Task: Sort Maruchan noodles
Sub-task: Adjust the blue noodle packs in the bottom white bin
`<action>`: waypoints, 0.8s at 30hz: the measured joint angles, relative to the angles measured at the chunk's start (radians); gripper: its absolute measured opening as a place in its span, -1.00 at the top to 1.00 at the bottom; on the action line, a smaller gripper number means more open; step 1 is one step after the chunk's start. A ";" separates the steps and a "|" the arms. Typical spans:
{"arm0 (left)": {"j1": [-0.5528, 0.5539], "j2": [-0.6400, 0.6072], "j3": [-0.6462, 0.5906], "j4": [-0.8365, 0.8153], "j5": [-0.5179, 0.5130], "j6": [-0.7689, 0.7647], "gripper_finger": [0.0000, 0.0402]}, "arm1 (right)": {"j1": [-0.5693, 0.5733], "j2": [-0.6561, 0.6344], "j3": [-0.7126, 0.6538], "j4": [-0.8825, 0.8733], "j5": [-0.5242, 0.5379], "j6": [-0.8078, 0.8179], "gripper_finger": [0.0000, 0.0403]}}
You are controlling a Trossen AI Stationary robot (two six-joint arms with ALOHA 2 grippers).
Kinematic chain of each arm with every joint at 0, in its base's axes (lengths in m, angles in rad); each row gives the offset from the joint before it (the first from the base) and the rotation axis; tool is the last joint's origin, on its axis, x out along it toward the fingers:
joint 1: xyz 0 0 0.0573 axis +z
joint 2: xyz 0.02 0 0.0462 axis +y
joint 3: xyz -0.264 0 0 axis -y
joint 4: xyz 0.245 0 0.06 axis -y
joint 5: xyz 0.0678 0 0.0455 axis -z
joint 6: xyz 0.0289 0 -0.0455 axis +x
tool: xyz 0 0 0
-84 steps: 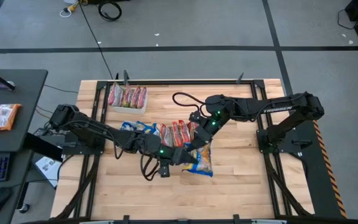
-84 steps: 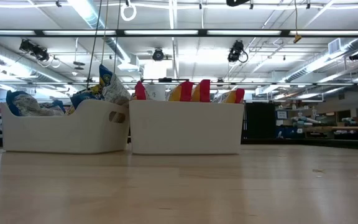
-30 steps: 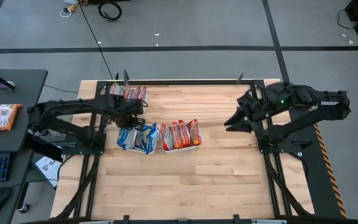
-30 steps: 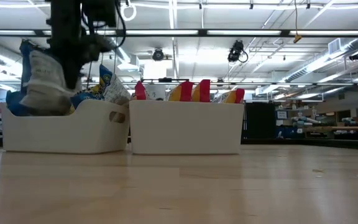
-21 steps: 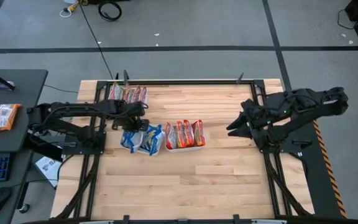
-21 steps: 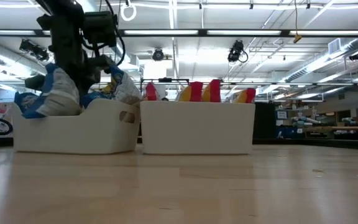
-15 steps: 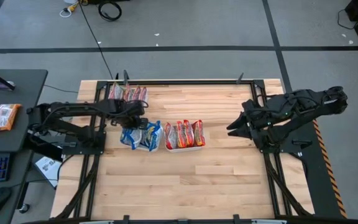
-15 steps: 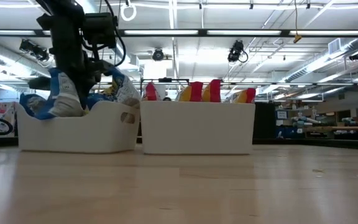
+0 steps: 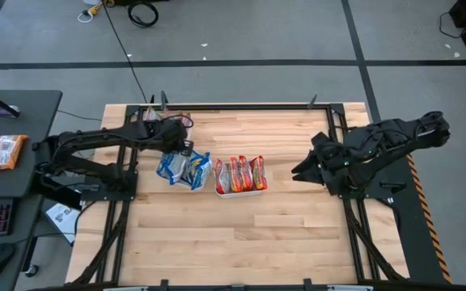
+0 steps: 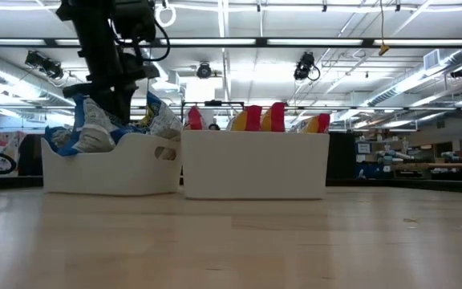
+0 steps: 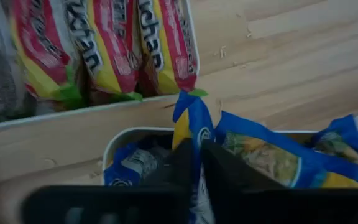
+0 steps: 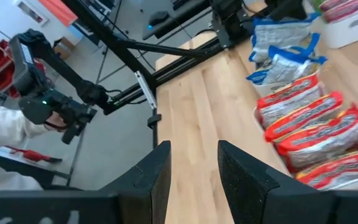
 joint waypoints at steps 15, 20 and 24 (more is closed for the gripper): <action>-0.007 -0.007 -0.071 0.165 -0.122 -0.073 0.98 | 0.060 0.088 0.000 0.059 0.023 0.077 0.32; -0.033 -0.020 -0.070 0.266 -0.209 -0.065 0.99 | 0.074 0.097 0.000 0.095 0.023 0.129 0.32; -0.101 -0.020 -0.108 0.258 -0.312 -0.109 0.99 | 0.102 0.102 0.000 0.113 0.042 0.136 0.32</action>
